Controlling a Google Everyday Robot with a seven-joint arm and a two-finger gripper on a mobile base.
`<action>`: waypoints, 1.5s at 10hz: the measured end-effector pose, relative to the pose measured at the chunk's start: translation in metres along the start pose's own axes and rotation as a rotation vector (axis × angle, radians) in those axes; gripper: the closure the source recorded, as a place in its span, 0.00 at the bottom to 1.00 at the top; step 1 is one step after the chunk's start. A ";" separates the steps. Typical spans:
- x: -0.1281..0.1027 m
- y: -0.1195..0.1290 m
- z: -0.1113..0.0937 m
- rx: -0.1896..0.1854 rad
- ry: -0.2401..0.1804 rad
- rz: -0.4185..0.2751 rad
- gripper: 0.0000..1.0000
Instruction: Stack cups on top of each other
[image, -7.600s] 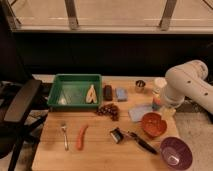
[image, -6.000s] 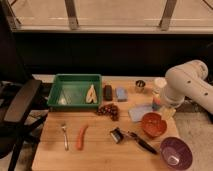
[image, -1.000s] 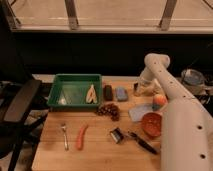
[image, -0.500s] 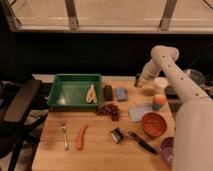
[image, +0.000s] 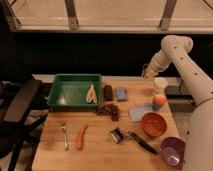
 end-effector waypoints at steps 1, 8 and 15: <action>0.011 -0.001 -0.002 0.010 0.029 0.018 1.00; 0.078 -0.005 0.001 0.028 0.167 0.167 0.65; 0.098 0.001 0.018 0.019 0.186 0.230 0.26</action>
